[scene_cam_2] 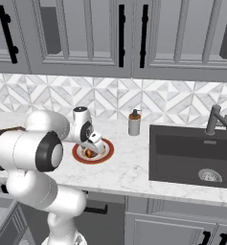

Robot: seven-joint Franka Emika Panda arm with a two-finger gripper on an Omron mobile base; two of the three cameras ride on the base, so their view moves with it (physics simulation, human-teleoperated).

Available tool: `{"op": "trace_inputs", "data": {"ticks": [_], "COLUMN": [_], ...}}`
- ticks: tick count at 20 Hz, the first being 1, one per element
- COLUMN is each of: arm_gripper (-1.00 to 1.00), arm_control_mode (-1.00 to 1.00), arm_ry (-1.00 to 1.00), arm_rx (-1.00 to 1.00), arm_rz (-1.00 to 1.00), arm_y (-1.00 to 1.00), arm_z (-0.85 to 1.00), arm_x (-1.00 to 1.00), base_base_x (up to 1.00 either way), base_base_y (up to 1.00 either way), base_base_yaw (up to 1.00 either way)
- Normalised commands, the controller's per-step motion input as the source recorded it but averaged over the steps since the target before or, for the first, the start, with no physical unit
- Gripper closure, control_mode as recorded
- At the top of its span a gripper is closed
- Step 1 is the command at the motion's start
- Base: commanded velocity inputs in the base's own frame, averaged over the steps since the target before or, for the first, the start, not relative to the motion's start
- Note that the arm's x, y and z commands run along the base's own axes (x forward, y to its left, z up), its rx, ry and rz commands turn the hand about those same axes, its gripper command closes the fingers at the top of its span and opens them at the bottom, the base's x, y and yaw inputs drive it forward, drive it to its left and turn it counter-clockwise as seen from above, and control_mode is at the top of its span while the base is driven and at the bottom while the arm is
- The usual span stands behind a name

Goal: Pick up the knife from the drawer and place it on the cutting board. Then place the meat from the plate to the cutting board.

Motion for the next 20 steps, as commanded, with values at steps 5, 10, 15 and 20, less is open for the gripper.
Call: {"op": "trace_inputs", "data": {"ticks": [5,10,15,20], "arm_gripper": [-1.00,1.00,1.00,1.00], "arm_control_mode": [-1.00,-1.00,-1.00,-1.00], "arm_ry": [0.00,0.00,0.00,-0.02], "arm_rx": [-0.02,0.00,0.00,0.03], "arm_rz": [0.06,0.05,0.01,0.02], "arm_y": [-0.01,0.00,0.00,0.03], "arm_z": [-0.14,-0.01,0.00,0.16], "arm_x": [0.03,0.11,0.02,-0.13], "base_base_x": [0.00,0.00,0.00,0.00], "base_base_y": [0.00,0.00,0.00,0.00], "base_base_yaw": [0.00,0.00,0.00,0.00]}}
